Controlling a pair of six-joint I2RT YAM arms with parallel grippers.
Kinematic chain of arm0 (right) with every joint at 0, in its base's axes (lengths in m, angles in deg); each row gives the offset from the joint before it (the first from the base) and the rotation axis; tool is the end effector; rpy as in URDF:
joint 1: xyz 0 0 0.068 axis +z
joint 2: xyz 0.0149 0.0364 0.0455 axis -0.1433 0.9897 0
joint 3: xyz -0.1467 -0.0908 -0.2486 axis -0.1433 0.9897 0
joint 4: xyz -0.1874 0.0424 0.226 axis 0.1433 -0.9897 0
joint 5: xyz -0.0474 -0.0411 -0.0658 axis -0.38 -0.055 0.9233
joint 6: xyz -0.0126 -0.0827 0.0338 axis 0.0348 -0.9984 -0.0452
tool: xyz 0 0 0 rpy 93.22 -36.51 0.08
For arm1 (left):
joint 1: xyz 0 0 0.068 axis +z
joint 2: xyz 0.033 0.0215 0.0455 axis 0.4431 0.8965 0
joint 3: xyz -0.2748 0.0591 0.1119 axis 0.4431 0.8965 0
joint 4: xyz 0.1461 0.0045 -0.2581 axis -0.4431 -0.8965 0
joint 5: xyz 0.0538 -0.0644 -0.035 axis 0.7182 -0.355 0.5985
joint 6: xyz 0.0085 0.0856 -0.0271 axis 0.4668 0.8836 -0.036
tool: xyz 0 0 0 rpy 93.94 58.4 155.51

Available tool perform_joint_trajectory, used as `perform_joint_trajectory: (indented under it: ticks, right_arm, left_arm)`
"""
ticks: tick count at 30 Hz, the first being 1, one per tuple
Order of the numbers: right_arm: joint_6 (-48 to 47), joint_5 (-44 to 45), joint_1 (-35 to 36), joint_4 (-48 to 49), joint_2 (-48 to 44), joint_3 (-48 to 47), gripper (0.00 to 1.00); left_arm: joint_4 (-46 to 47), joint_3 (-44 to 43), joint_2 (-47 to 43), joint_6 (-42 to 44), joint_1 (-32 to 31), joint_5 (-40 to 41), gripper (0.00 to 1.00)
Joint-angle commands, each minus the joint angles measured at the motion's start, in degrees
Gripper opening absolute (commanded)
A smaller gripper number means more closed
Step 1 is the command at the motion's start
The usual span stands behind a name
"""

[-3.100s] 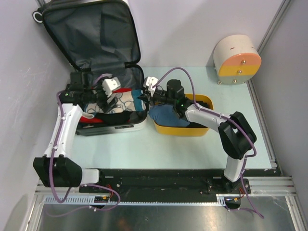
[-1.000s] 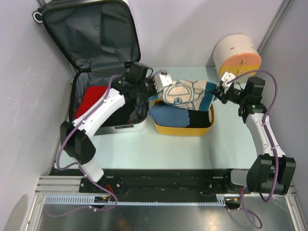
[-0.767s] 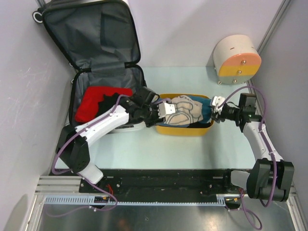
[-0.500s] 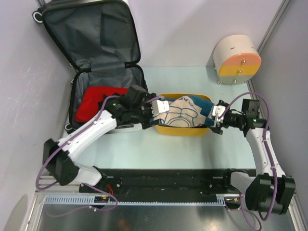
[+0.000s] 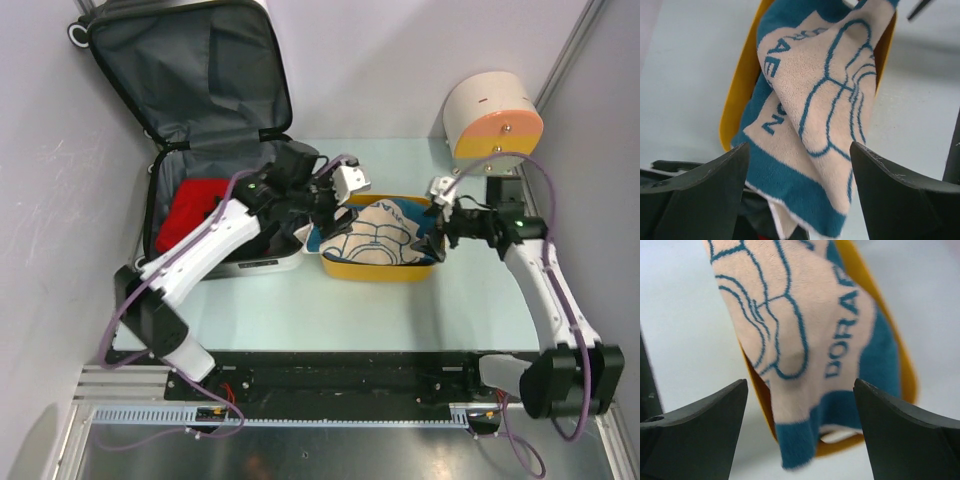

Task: Open, take out, and arrange the luggage

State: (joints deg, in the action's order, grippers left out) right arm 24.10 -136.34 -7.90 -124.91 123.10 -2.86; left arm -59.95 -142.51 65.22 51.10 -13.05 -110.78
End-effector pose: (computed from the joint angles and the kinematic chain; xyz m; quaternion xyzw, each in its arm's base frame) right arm 0.2734 0.0660 0.3401 -0.5213 0.6568 0.2125 0.5017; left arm 0.2949 -0.2830 0.3902 0.5686 0.6677 -0.2181 0.4281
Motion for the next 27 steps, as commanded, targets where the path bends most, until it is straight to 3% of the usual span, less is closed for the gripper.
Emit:
perform_joint_trajectory:
  ticks: [1, 8, 13, 18, 21, 24, 27]
  right_arm:
    - [11.8, 6.3, 6.4, 3.8, 9.6, -0.8, 0.9]
    - [8.1, 17.2, 8.7, 4.2, 24.3, -0.8, 0.88]
    - [4.9, 20.1, 9.1, 1.2, 28.0, -1.3, 0.84]
    - [5.1, 17.2, 8.8, -1.8, 21.6, -3.0, 0.92]
    - [6.1, 15.1, 8.1, -2.8, 17.2, -4.5, 0.96]
    - [9.2, 14.3, 7.3, -2.1, 12.2, -5.9, 0.98]
    - [14.0, 14.9, 7.0, 1.6, 7.8, -6.6, 0.99]
  left_arm:
    - [-1.0, -1.9, 9.6, -5.9, 0.4, -0.6, 0.85]
    - [-1.0, 6.3, 17.7, -4.8, 4.4, 1.6, 0.83]
    - [-1.0, 7.3, 19.2, -2.5, 5.0, 0.9, 0.83]
    - [-1.4, 1.8, 10.5, -5.6, 5.2, -5.6, 0.91]
    - [-1.9, -0.6, 3.5, -8.5, 8.7, -9.8, 0.95]
    - [-3.4, -0.4, -0.7, -10.2, 16.4, -11.7, 0.96]
    - [-5.7, 3.5, -5.7, -7.6, 25.0, -8.6, 0.97]
